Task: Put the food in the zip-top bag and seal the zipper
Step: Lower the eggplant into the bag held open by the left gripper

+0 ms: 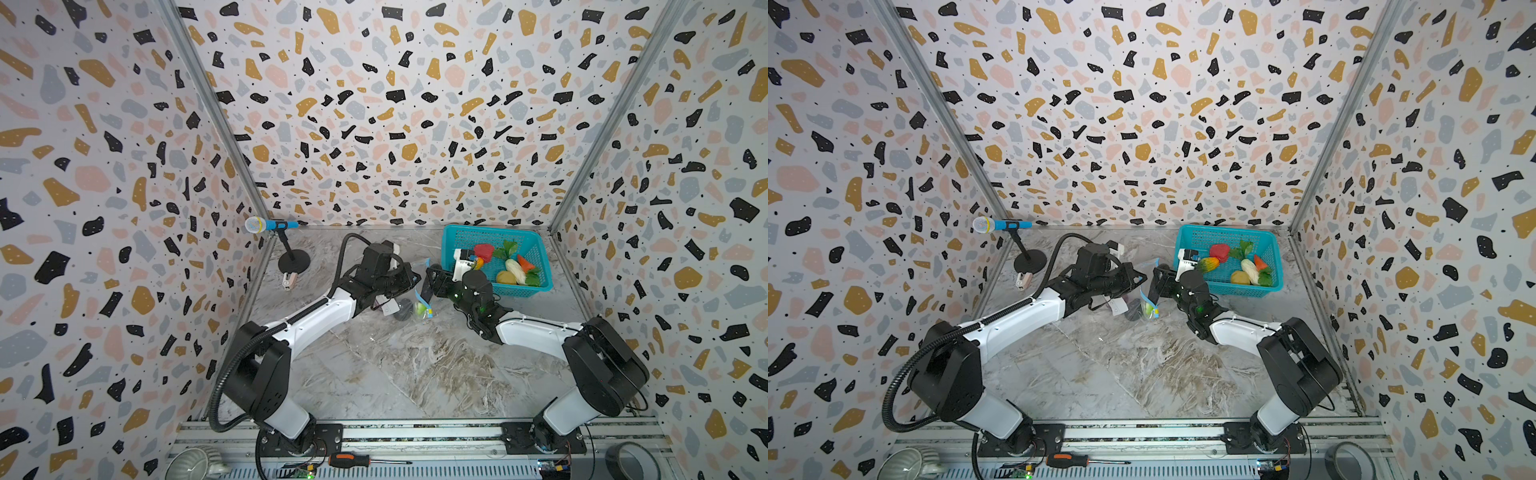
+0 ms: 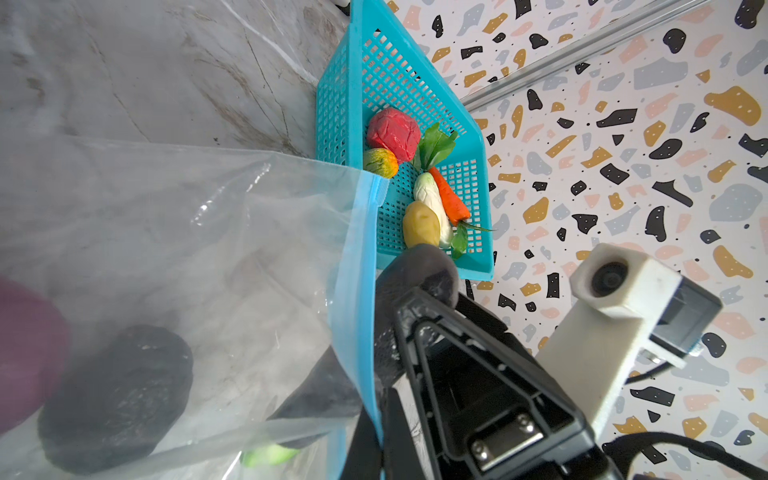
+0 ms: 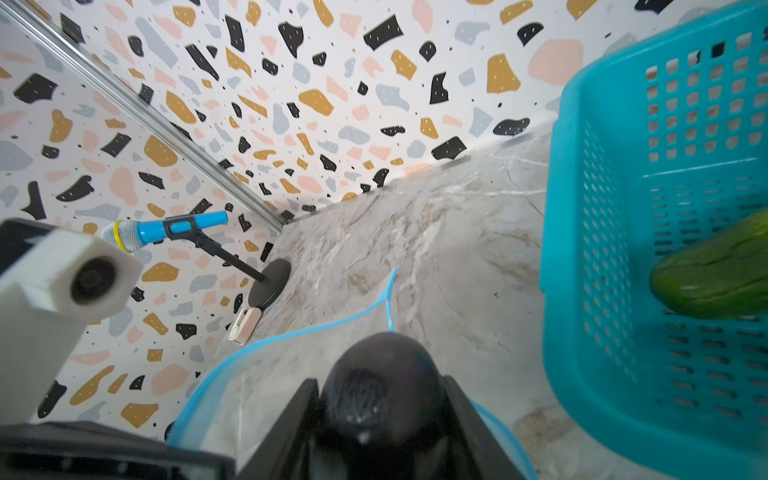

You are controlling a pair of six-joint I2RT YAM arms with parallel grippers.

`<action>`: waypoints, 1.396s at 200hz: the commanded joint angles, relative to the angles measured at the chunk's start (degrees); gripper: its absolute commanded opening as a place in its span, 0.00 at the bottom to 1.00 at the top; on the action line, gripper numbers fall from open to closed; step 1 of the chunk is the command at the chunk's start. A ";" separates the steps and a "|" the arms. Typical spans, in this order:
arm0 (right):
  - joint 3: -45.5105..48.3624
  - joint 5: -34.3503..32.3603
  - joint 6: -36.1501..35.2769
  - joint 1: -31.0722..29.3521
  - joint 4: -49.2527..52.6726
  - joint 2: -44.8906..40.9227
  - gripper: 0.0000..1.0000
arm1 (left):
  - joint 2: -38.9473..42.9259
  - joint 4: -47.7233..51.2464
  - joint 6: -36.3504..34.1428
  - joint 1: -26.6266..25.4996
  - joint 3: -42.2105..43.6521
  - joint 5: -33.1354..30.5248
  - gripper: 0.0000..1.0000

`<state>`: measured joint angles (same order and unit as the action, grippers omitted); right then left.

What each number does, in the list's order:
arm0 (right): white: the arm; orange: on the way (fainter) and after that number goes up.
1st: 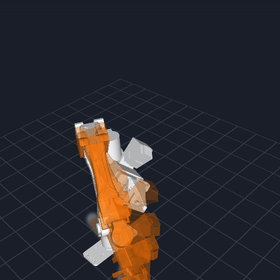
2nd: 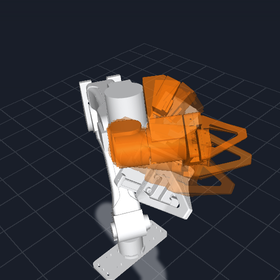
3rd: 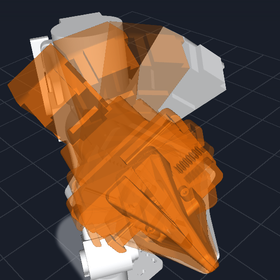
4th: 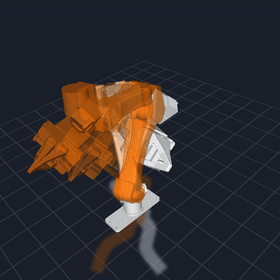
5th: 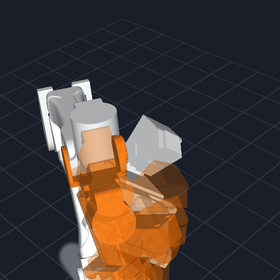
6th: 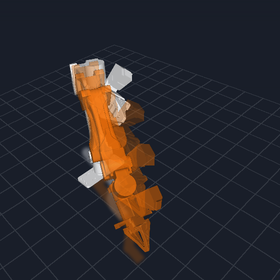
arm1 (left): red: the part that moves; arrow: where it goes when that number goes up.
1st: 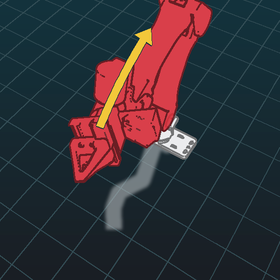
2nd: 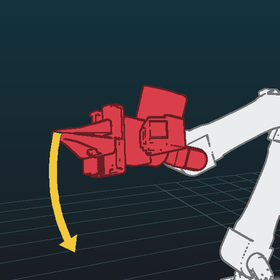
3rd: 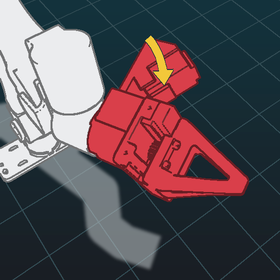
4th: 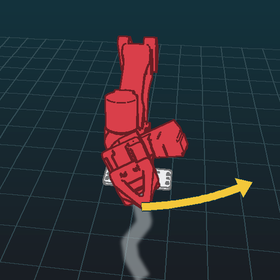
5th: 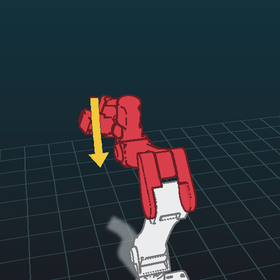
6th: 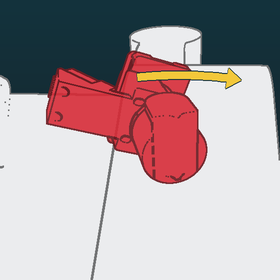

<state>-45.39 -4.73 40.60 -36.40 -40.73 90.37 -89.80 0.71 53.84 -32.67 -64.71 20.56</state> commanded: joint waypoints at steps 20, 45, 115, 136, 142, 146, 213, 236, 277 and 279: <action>-1.89 -3.83 -0.94 -1.60 -5.82 0.96 0.46 | 0.93 -3.78 1.24 0.23 0.26 1.23 0.00; -1.24 -5.11 -2.08 -3.03 -5.97 1.23 0.46 | 1.20 -4.26 1.61 0.23 0.16 1.32 0.00; 1.88 -4.07 0.04 -4.11 -5.83 0.71 0.48 | 1.92 -5.37 2.41 0.14 -0.01 1.29 0.00; 2.46 -3.41 2.09 -4.03 -5.16 0.13 0.49 | 2.00 -5.60 2.66 0.15 0.11 1.21 0.00; 2.57 -3.15 2.85 -3.98 -4.96 -0.10 0.49 | 2.02 -5.70 2.76 0.15 0.21 1.16 0.00; 2.67 -2.94 3.32 -3.86 -4.74 -0.21 0.49 | 2.05 -5.82 2.80 0.15 0.28 1.19 0.00; 1.85 3.82 6.97 -1.96 -0.22 1.39 0.55 | 2.18 -6.25 2.85 0.15 1.00 1.88 0.00; 1.19 5.15 6.07 -0.37 1.62 0.92 0.61 | 1.66 -5.43 2.46 0.23 0.84 2.61 0.00; -2.67 6.61 3.93 1.51 9.83 -2.57 0.62 | 1.21 -4.44 1.88 0.23 0.00 2.52 0.00; -3.15 6.48 3.76 1.60 10.92 -2.87 0.62 | 1.21 -4.45 1.88 0.23 -0.10 2.55 0.00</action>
<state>-43.72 0.47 46.61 -35.73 -38.11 91.55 -89.69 -2.63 56.53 -32.69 -64.31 22.02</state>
